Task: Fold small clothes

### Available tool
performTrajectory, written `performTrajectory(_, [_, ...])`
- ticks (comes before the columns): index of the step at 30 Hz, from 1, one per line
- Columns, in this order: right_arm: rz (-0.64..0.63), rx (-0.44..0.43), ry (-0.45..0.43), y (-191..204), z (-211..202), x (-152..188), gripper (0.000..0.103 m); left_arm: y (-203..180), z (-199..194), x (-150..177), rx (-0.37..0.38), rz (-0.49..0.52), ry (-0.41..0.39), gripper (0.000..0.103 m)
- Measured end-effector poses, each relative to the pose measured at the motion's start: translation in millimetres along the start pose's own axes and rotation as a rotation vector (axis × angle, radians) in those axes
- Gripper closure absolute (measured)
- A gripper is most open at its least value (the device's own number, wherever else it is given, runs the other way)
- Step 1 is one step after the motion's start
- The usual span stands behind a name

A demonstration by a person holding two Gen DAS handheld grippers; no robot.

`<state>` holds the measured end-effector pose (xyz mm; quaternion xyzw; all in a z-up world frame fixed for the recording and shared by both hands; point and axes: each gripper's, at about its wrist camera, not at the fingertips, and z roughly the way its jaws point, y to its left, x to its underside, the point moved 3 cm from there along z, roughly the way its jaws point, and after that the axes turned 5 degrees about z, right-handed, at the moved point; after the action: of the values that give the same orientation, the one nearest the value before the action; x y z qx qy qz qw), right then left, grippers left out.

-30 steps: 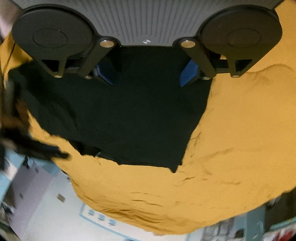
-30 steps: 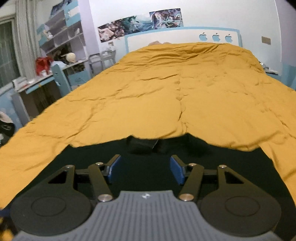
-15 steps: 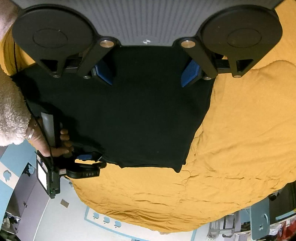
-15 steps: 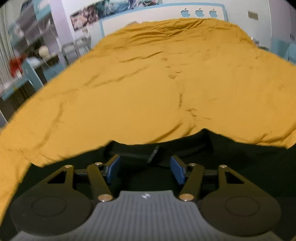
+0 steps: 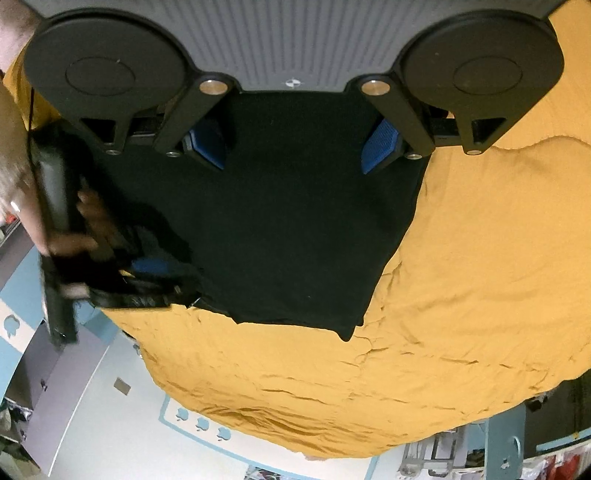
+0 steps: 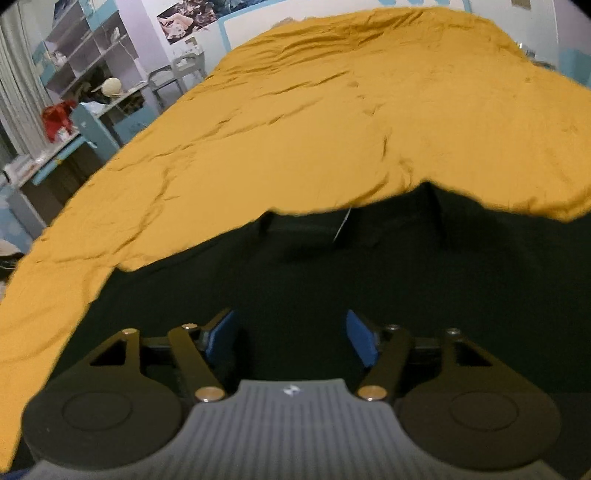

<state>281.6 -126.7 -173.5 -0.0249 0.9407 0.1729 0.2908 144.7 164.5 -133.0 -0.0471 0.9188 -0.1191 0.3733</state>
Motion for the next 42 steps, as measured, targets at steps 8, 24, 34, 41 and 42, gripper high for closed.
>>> performTrajectory(8, [0.014,-0.066,0.077,1.5,-63.7,66.9,0.038,-2.5,-0.4,0.6,-0.014,0.031,0.008,0.006])
performTrajectory(24, [0.026,-0.142,0.035,5.8,-171.3,172.7,0.034,21.1,-7.3,2.7,0.11,-0.131,0.0,0.006])
performTrajectory(34, [-0.069,-0.09,-0.019,15.9,-166.4,181.6,0.029,21.7,-16.2,9.6,0.14,-0.132,-0.045,0.012])
performTrajectory(41, [-0.196,-0.204,-0.03,55.1,-178.3,163.6,0.029,56.3,-60.4,-5.5,0.057,-0.206,-0.099,0.012])
performTrajectory(42, [-0.254,-0.197,-0.037,66.5,-175.1,165.9,0.029,62.1,-62.0,-6.0,0.029,-0.211,-0.091,0.012])
